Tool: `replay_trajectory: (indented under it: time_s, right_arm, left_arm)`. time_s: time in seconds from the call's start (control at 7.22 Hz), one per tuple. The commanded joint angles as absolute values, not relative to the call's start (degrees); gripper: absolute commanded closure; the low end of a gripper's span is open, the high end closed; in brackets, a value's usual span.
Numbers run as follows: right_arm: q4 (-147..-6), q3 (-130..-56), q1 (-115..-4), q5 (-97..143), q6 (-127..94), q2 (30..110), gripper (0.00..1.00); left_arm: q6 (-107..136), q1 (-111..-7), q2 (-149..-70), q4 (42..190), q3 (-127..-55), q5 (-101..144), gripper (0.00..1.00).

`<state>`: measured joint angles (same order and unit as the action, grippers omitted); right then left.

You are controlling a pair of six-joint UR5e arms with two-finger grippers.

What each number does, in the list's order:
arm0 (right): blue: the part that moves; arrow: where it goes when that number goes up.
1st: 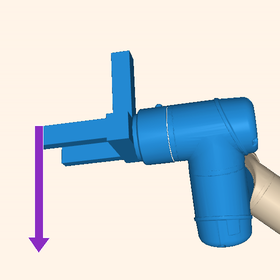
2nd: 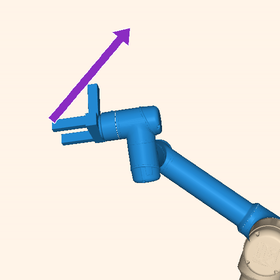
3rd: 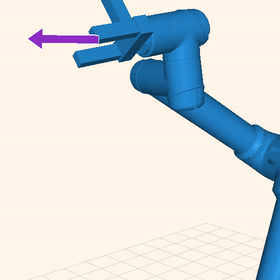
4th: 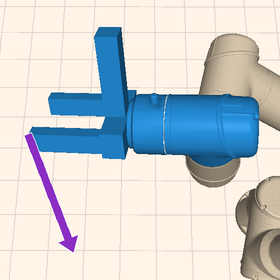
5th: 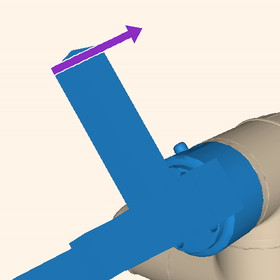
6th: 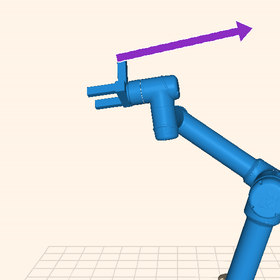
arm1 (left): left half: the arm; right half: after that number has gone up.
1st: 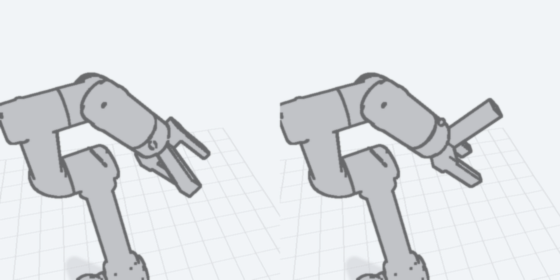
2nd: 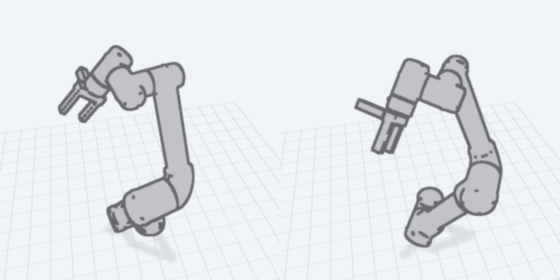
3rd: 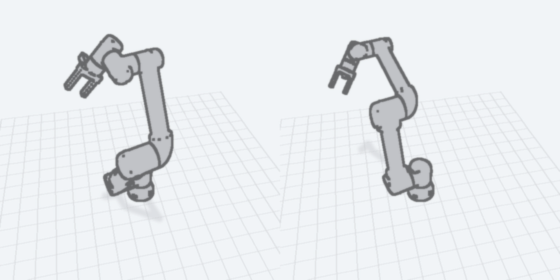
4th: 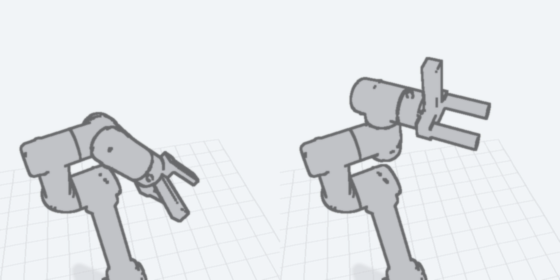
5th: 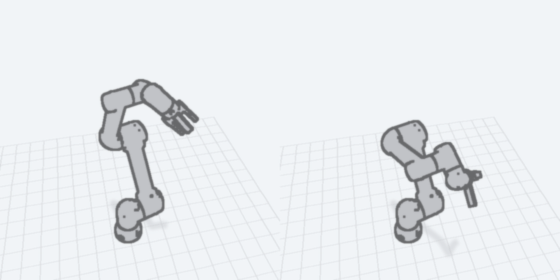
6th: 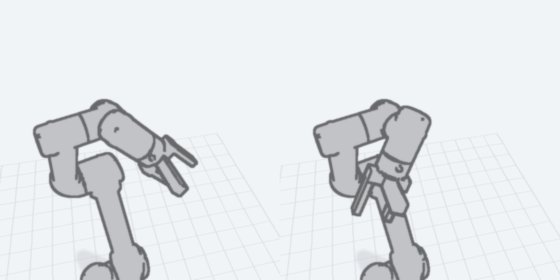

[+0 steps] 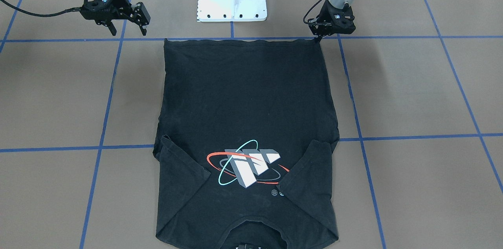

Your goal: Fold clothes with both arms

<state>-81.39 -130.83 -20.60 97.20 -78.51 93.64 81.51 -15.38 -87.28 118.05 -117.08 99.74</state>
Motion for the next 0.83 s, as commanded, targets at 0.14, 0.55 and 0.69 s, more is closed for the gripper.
replay_trajectory:
  time_s: [0.14, 0.55, 0.69]
  right_arm:
    - [-81.3, -129.55, -17.93, 96.15, -79.45, 92.9, 0.0]
    - [-76.64, -123.69, -15.39, 94.24, -82.6, 88.36, 0.01]
    - [-76.64, -122.18, -13.38, 91.43, -84.27, 86.42, 0.02]
  left_arm:
    - [81.56, -15.38, -87.36, 118.12, -117.68, 99.76, 1.0]
    - [81.74, -15.38, -87.36, 118.12, -118.65, 99.14, 1.0]
    - [81.74, -15.38, -87.36, 118.12, -118.74, 98.97, 1.0]
